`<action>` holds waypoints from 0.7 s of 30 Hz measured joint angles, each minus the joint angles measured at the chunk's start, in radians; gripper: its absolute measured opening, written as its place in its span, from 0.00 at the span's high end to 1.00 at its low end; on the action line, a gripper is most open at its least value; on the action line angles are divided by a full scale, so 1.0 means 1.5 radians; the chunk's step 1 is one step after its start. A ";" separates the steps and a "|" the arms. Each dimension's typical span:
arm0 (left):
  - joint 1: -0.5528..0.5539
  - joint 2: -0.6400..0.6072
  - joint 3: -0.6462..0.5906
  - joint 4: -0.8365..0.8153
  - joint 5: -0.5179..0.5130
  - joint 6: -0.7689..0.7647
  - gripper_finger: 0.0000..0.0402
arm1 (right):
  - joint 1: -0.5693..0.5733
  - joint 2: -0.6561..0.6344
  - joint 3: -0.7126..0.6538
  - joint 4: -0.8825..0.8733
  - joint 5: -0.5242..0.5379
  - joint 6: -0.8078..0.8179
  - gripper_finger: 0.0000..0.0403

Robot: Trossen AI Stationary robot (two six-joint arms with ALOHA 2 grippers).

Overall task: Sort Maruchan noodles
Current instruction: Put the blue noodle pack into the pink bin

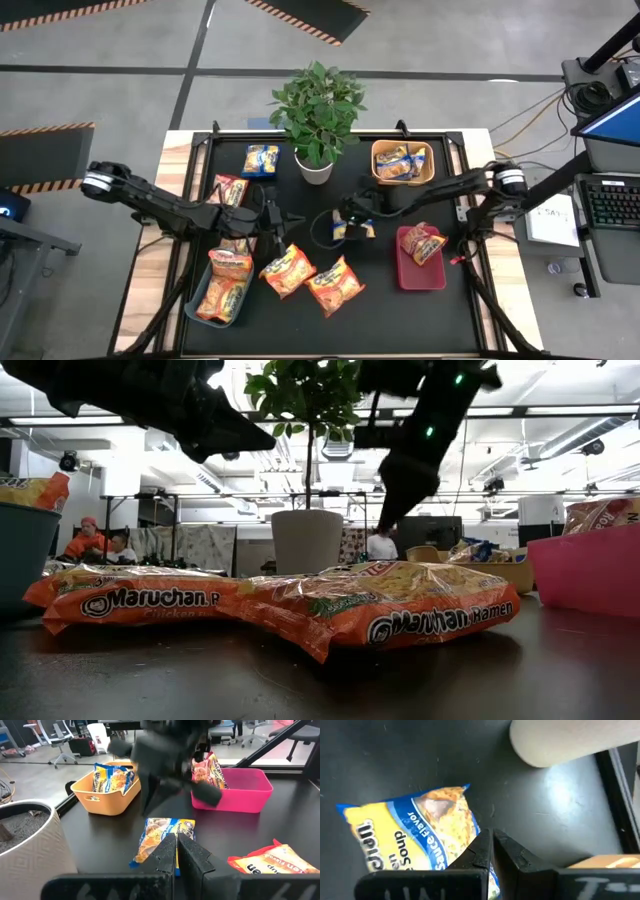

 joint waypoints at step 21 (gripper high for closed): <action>0.014 0.281 0.142 0.076 0.000 0.091 1.00 | -0.005 -0.296 -0.300 0.145 -0.104 0.292 0.98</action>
